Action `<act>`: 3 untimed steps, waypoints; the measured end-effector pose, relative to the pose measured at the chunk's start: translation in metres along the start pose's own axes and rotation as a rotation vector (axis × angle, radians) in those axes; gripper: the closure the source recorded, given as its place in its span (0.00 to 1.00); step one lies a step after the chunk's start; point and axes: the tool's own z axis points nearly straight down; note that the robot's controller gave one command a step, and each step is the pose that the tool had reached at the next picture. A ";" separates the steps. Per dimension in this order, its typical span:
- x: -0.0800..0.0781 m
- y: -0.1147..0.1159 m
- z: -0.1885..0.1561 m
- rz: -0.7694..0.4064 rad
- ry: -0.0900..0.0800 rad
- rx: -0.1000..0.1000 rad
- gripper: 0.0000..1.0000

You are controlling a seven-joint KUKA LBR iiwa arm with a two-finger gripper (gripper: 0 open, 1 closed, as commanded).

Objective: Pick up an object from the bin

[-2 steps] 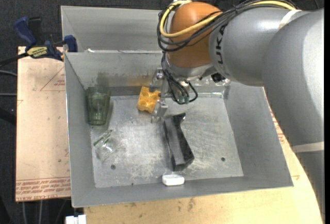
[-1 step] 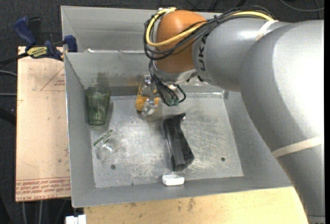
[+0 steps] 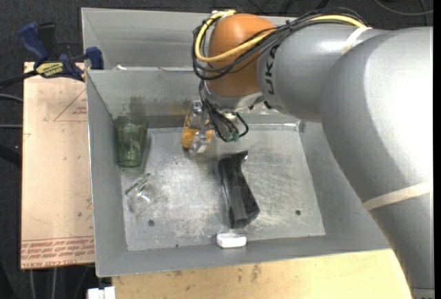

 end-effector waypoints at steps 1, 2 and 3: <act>0.008 -0.001 -0.055 -0.015 0.026 0.000 1.00; 0.005 0.002 -0.110 -0.026 0.021 -0.001 1.00; 0.005 0.002 -0.196 -0.025 0.020 -0.001 1.00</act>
Offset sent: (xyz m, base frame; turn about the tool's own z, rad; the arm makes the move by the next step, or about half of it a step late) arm -0.0081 0.0023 0.1144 -0.0305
